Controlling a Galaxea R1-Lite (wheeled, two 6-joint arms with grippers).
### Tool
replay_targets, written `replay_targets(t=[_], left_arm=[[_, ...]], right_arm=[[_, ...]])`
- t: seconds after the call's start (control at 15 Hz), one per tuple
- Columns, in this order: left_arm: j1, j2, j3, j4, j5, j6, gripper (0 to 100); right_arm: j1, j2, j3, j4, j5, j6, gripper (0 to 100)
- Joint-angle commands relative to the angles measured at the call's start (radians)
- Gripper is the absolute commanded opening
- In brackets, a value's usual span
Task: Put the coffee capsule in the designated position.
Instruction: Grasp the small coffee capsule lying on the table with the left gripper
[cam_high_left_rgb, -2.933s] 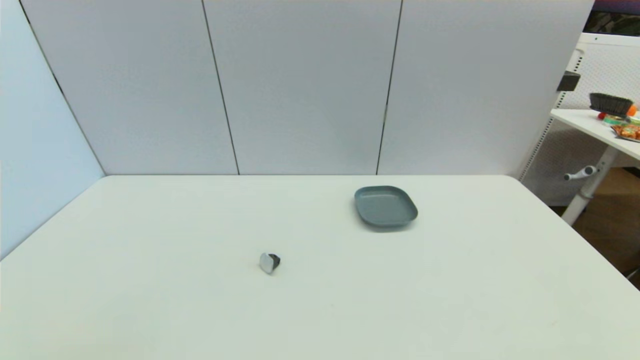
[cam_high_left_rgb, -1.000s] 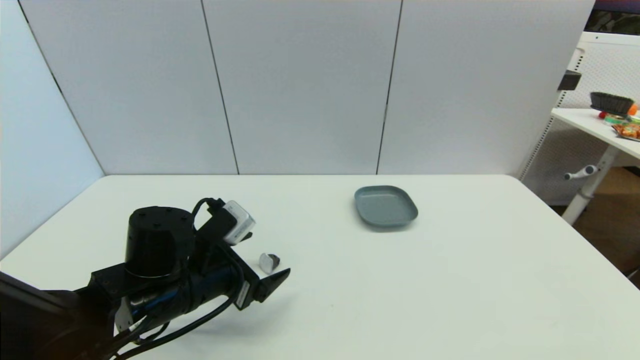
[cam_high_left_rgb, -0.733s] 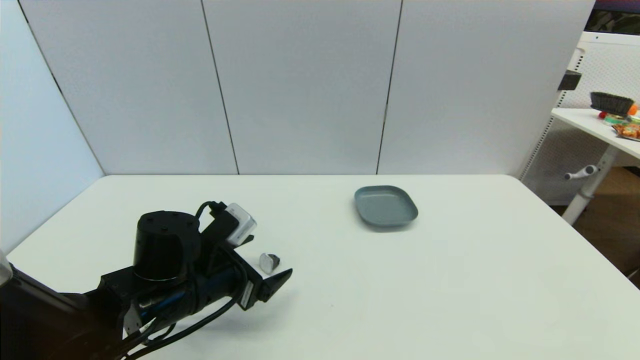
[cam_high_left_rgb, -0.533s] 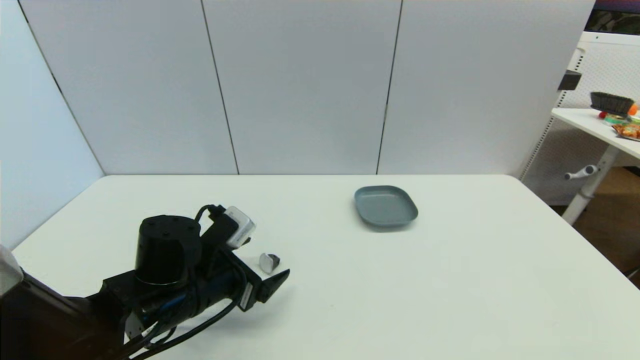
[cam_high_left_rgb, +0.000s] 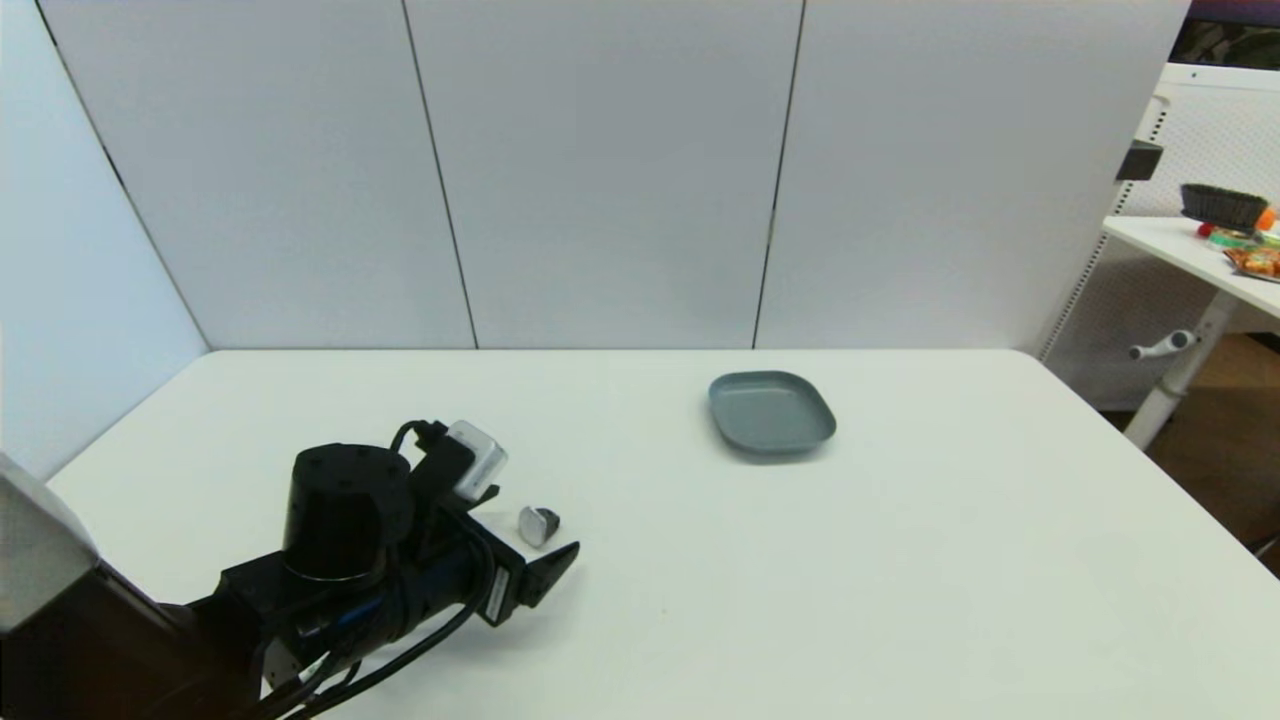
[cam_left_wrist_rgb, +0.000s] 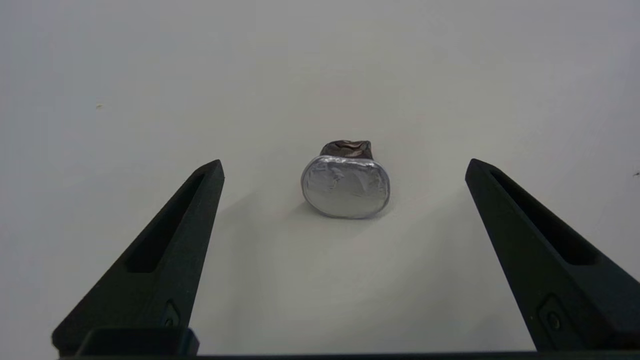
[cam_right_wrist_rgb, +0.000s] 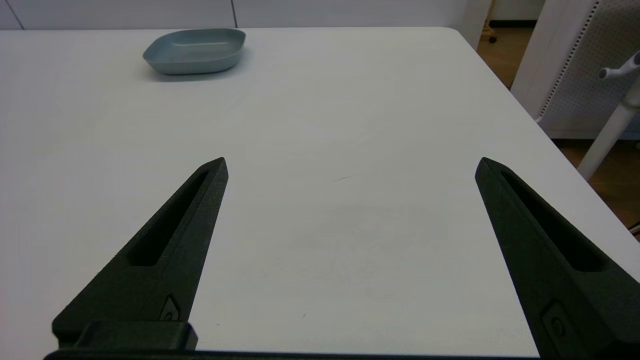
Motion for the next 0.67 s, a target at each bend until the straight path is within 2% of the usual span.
replay_targets(t=[0.07, 0.67], left_arm=[[0.0, 0.036, 0.0, -0.04, 0.0, -0.01, 100], [0.0, 0.103, 0.0, -0.11, 0.0, -0.094, 100]], right_arm=[[0.0, 0.001, 0.006, 0.0, 0.0, 0.0, 100], [0.0, 0.001, 0.006, 0.0, 0.0, 0.0, 100]])
